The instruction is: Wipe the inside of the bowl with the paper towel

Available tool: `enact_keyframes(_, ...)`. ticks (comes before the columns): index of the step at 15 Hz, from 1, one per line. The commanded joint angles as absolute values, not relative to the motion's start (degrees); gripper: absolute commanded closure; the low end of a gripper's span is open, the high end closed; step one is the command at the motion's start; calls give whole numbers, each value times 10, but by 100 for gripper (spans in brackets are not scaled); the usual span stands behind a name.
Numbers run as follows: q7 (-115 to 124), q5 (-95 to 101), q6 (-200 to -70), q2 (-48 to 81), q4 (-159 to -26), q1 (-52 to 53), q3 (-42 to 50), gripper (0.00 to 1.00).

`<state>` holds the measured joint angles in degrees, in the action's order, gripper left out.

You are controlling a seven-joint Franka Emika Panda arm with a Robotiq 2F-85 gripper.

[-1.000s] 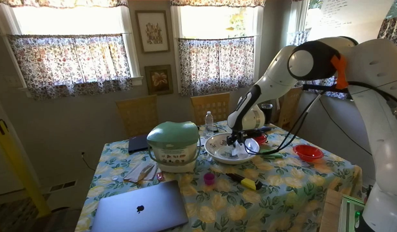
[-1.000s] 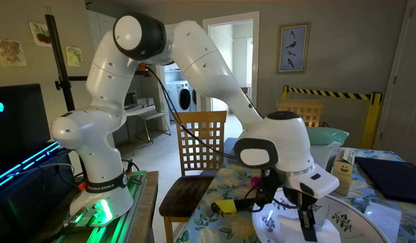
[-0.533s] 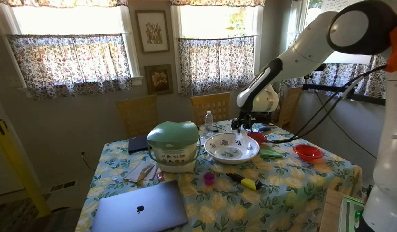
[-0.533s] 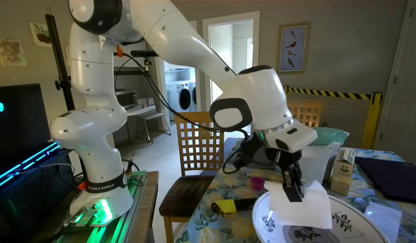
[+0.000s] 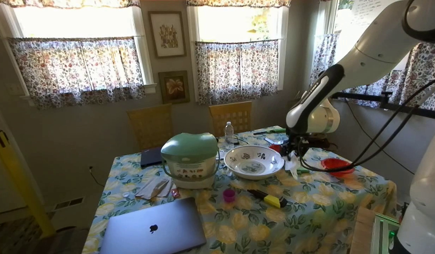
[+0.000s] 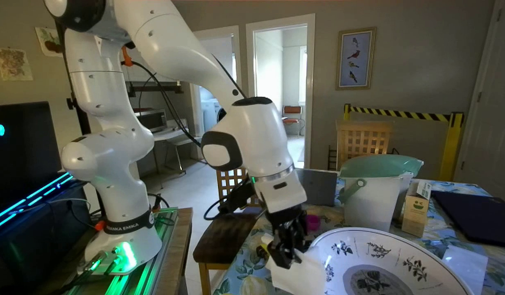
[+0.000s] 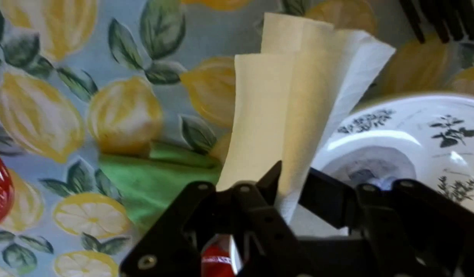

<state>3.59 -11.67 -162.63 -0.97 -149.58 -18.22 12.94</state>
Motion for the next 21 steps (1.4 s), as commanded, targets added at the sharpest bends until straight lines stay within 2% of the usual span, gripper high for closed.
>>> enact_keyframes(1, 123, -54, -1661, -32, -1576, -201, 148, 97)
enact_keyframes(7, 265, 67, -1800, 107, -1583, -219, 212, 97)
enact_keyframes(11, 272, 41, -1841, 192, -1551, -181, 277, 95)
enact_keyframes(12, 271, 37, -1846, 206, -1542, -174, 289, 65)
enact_keyframes(13, 271, 34, -1846, 211, -1536, -171, 293, 65)
enact_keyframes(14, 219, -31, -1846, 211, -1529, -162, 287, 59)
enact_keyframes(15, 260, 18, -1842, 201, -1524, -155, 310, 53)
enact_keyframes(21, 238, 23, -1808, 127, -1490, -94, 380, 11)
